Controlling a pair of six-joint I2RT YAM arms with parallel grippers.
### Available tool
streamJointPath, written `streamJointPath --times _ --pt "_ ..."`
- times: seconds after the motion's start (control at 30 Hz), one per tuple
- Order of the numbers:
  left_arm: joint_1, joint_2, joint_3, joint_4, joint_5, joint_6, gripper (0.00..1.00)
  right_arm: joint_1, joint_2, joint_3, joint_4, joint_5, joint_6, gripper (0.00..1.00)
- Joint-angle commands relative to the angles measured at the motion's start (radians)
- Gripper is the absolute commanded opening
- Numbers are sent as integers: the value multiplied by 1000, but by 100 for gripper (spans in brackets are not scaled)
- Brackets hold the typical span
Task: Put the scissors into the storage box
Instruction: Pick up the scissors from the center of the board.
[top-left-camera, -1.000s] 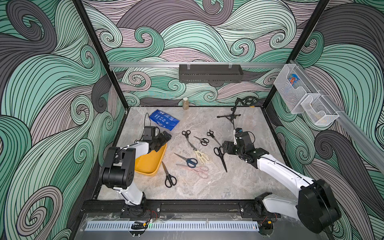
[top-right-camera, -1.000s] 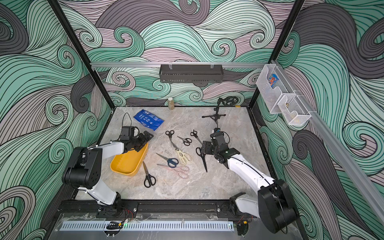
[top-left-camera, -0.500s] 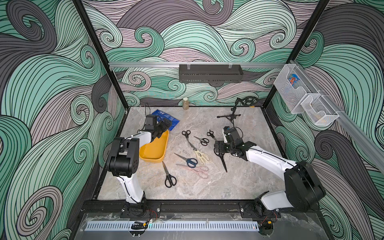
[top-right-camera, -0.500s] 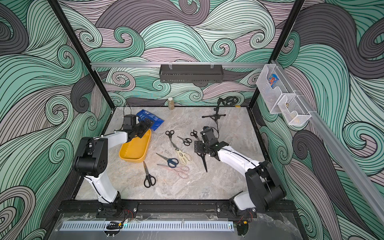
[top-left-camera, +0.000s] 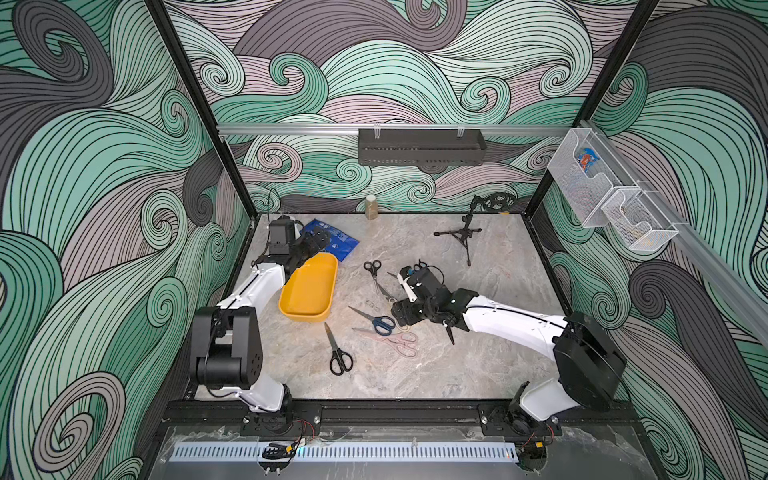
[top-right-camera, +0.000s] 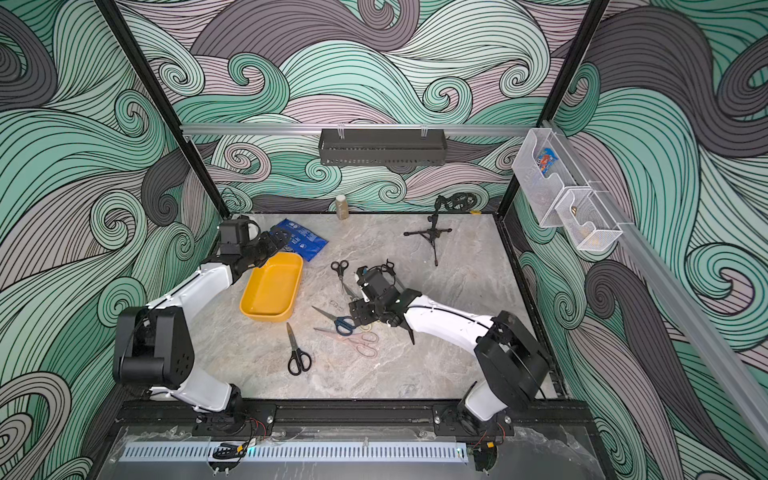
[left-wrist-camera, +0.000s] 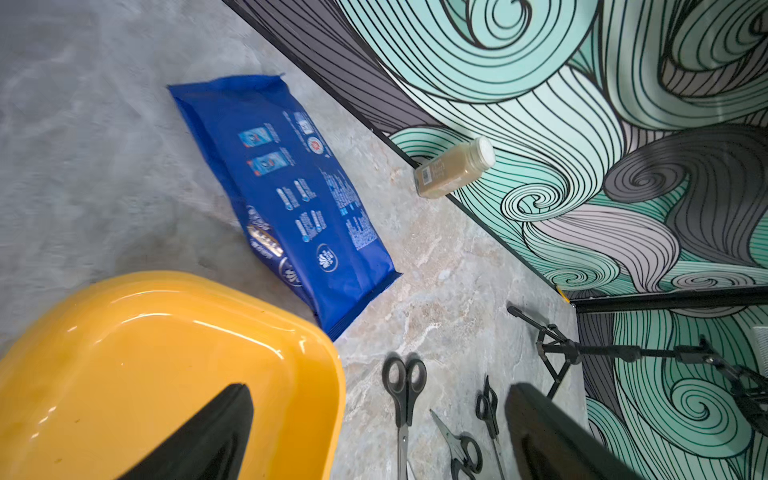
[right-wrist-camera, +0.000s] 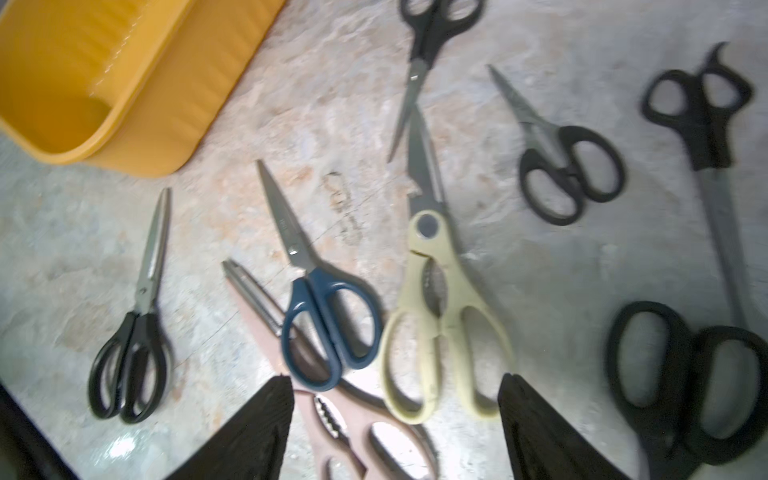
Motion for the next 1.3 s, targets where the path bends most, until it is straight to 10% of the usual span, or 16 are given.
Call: streamJointPath --times 0.0,0.57,1.27 --pt "45 -44 -86 -42 -8 34 99 83 27 39 -69 13 -44 79" --pt "283 -157 -327 91 2 -20 99 374 308 288 -148 76 -162 54" --pt "352 -198 -325 153 115 -38 98 386 505 482 -239 105 -181 45"
